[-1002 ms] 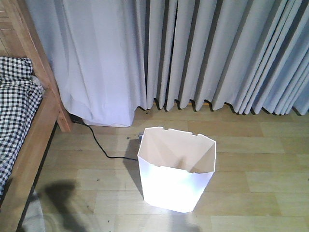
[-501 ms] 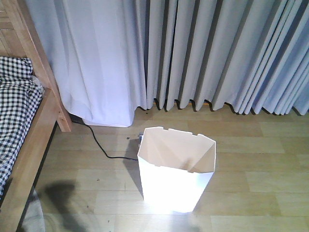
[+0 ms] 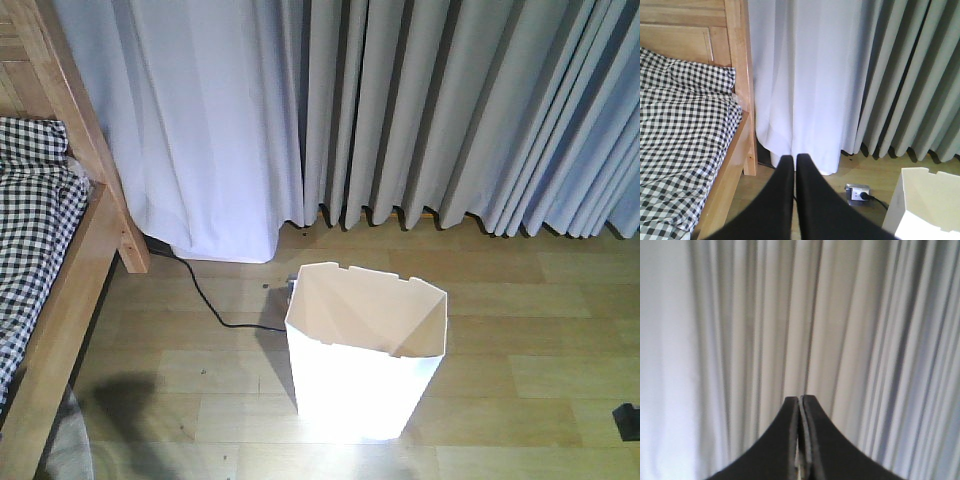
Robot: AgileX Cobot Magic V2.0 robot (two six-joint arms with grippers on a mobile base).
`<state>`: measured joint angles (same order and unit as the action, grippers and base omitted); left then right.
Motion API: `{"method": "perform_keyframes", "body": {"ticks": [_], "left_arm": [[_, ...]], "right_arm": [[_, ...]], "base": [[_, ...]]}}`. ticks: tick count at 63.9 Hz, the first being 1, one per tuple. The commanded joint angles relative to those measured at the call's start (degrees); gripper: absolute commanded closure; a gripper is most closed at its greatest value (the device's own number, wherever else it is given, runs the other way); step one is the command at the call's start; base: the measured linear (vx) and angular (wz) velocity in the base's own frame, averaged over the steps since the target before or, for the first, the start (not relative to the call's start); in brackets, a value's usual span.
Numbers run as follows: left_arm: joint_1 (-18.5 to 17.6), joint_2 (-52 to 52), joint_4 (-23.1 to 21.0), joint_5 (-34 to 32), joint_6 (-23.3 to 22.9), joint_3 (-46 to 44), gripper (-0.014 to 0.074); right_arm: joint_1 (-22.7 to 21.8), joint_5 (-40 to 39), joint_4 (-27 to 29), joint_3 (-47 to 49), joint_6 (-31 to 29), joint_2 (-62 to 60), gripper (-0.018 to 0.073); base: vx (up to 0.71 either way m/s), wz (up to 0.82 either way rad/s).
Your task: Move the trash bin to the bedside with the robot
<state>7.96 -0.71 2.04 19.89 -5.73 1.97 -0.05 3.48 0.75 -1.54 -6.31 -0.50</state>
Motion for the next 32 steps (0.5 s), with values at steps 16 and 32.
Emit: {"method": "perform_keyframes", "body": {"ticks": [16,32], "left_arm": [[-0.2,-0.8,-0.1,-3.8,-0.2,0.2,0.0603],[-0.2,-0.8,-0.1,-3.8,-0.2,0.2,0.0603]], "right_arm": [[0.1,-5.4,-2.7,-0.5,4.4,-0.9,0.0568],[0.1,-5.4,-5.3,-0.5,6.3,-0.9,0.0568]], "base": [[0.00,0.00],[0.00,0.00]]}}
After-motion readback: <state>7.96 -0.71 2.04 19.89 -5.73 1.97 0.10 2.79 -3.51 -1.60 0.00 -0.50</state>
